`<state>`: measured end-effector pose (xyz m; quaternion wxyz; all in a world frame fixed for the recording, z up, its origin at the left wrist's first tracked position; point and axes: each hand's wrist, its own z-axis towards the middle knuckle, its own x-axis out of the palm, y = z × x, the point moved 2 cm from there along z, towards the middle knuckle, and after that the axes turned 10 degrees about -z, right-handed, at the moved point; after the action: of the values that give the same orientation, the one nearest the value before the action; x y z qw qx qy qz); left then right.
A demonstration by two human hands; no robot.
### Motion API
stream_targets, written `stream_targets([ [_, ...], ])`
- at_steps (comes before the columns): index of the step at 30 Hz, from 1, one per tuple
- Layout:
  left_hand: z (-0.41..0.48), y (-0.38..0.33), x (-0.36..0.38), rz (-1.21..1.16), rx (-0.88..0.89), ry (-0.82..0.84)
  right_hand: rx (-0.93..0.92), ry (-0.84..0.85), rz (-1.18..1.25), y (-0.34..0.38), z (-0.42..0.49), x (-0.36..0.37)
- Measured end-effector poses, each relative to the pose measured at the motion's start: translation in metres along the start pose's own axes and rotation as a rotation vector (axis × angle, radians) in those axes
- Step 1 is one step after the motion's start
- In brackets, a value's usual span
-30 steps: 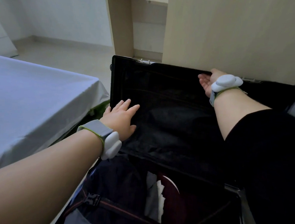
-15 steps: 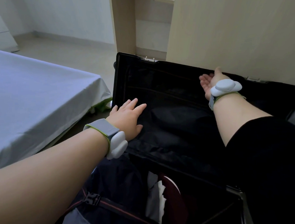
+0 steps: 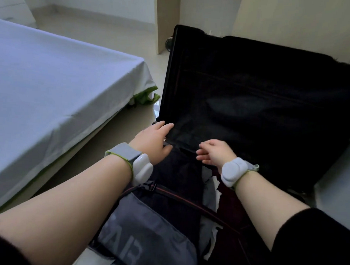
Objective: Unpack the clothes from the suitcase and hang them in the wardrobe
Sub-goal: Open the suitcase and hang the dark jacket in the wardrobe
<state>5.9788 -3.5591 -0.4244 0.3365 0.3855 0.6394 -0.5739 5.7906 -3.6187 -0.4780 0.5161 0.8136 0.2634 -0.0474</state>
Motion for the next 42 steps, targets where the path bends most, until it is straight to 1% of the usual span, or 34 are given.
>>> stream_targets([
  [3,-0.03,0.037,0.025,-0.052,-0.022,0.054,-0.021,0.032,-0.239,-0.03,-0.025,0.035],
  [6,-0.053,0.067,0.05,-0.096,-0.089,0.122,-0.084,0.079,-0.602,-0.049,-0.05,0.059],
  [8,-0.066,0.085,0.065,-0.111,-0.151,0.166,-0.129,0.099,-0.788,-0.057,-0.062,0.076],
  [10,-0.076,0.093,0.08,-0.12,-0.156,0.203,-0.164,0.084,-0.893,-0.062,-0.066,0.089],
  [12,-0.084,0.095,0.09,-0.144,-0.127,0.202,-0.185,0.09,-0.97,-0.062,-0.064,0.104],
  [16,-0.096,0.095,0.101,-0.221,-0.091,0.131,-0.245,0.089,-1.001,-0.05,-0.056,0.138],
  [20,-0.105,0.104,0.102,-0.272,-0.124,0.085,-0.27,0.036,-1.003,-0.041,-0.043,0.168],
  [24,-0.107,0.112,0.099,-0.25,-0.158,0.054,-0.306,-0.049,-1.122,-0.033,-0.036,0.182],
  [27,-0.102,0.114,0.097,-0.239,-0.141,0.009,-0.385,-0.079,-1.178,-0.032,-0.038,0.185],
  [33,-0.082,0.108,0.101,-0.251,-0.092,0.096,-0.482,-0.085,-1.194,-0.033,-0.049,0.18],
  [37,-0.074,0.102,0.103,-0.235,-0.144,0.172,-0.493,-0.071,-1.258,-0.03,-0.049,0.176],
  [42,-0.067,0.105,0.102,-0.194,-0.088,0.156,-0.496,-0.059,-1.24,-0.025,-0.045,0.174],
])
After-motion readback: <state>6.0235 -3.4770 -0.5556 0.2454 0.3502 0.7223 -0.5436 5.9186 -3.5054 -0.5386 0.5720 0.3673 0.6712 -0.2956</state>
